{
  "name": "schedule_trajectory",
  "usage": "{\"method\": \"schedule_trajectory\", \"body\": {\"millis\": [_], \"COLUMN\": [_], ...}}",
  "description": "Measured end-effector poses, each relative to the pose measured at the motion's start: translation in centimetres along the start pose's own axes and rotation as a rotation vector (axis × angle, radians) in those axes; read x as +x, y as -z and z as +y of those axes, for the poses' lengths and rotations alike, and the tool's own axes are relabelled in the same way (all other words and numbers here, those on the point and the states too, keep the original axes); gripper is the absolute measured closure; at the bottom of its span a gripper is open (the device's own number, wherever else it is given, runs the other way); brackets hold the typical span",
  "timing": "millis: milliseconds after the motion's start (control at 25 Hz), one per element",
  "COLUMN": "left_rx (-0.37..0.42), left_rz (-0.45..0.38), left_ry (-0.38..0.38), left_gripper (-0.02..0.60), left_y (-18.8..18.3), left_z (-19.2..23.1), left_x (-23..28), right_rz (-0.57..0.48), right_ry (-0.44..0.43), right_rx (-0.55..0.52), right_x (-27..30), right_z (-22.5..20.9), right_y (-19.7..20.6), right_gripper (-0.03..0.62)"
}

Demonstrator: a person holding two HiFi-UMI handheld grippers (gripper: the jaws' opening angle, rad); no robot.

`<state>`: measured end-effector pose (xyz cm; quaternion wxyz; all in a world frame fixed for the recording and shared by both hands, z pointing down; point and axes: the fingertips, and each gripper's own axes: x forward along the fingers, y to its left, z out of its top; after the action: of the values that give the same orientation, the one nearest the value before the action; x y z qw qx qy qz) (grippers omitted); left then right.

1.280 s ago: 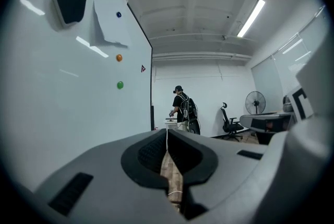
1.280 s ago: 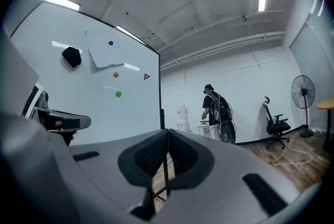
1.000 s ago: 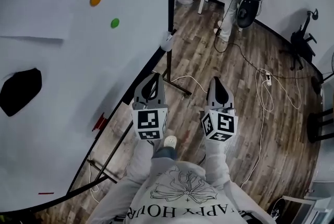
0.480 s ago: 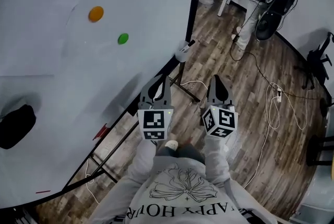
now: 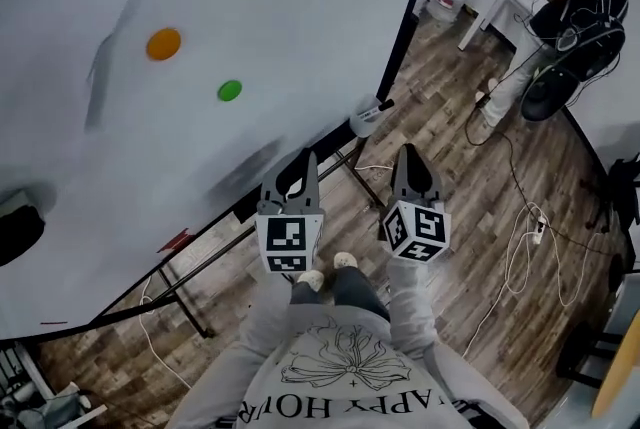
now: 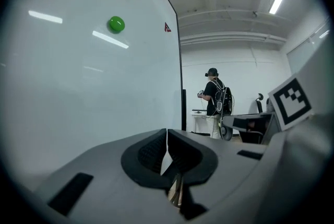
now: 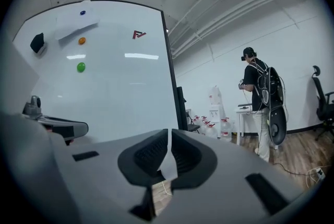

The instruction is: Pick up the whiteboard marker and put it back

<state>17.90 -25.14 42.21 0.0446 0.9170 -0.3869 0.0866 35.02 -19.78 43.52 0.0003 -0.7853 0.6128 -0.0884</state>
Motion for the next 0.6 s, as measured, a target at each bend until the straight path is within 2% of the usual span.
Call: {"method": "schedule_trajectory", "body": {"millis": [200,600], "left_rx": [-0.028,-0.023], "left_rz": [0.005,0.056], "left_ry": [-0.085,-0.201], "left_gripper": [0.572,0.572], "left_y": [0.4,2.0], "left_z": [-0.4,0.0], "left_x": [2.2,3.9], "right_rz": [0.028,0.113], "right_ry": [-0.082,-0.222], "right_rx": [-0.028,-0.034], "right_x": [3.6,9.8], "right_z": [-1.8,-3.1], "right_y": [0.3,3.4], "right_gripper": [0.578,0.461]}}
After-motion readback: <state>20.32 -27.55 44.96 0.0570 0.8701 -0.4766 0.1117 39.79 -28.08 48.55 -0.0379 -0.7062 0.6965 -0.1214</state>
